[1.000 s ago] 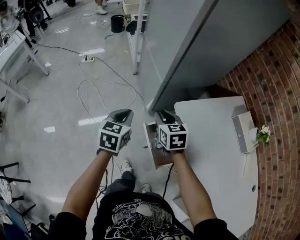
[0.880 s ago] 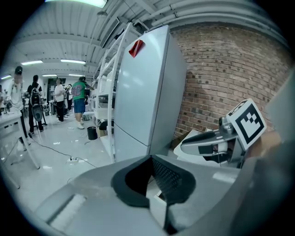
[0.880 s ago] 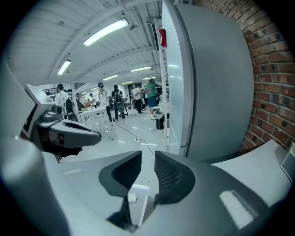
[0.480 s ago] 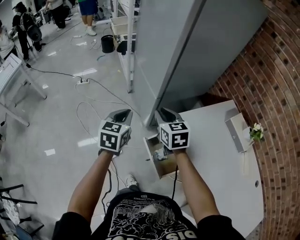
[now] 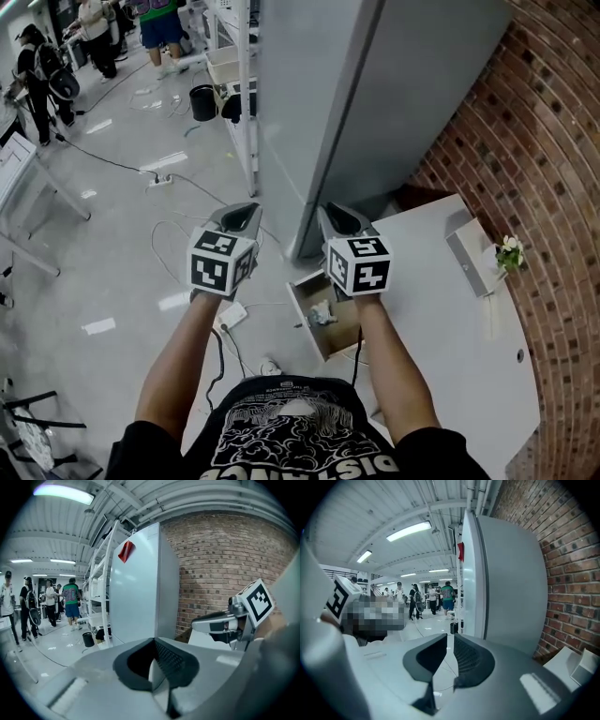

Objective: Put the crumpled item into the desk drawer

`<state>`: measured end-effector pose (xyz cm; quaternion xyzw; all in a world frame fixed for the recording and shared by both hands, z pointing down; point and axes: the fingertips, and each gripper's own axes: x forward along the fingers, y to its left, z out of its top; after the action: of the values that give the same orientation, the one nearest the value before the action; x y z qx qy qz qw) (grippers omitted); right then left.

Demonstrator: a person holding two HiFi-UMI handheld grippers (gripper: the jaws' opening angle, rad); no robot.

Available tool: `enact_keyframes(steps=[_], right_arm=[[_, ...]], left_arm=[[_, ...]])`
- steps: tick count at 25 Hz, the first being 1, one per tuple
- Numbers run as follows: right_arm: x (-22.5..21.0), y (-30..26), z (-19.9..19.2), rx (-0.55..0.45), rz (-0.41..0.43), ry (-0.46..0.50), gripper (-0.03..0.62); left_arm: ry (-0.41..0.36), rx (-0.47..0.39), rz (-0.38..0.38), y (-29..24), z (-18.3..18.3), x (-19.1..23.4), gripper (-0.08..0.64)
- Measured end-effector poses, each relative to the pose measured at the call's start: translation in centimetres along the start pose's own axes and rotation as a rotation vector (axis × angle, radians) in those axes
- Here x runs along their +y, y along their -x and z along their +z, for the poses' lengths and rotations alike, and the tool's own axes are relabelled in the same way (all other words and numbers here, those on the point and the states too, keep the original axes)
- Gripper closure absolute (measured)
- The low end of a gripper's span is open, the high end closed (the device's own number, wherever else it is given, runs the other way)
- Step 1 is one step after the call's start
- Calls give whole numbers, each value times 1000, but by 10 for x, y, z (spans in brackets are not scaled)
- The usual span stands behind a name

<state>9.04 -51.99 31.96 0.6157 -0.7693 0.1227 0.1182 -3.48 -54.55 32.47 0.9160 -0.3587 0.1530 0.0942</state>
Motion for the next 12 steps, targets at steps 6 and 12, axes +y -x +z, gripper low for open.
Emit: enact_keyframes(steps=[6,12], right_arm=[[-9,6,14,-40,-34,3,587],[-9,10,25,-72,-44,9,591]], left_arm=[[-36,-18,7,3,14,3,561],[-33,-22,34,10,18,15,561]])
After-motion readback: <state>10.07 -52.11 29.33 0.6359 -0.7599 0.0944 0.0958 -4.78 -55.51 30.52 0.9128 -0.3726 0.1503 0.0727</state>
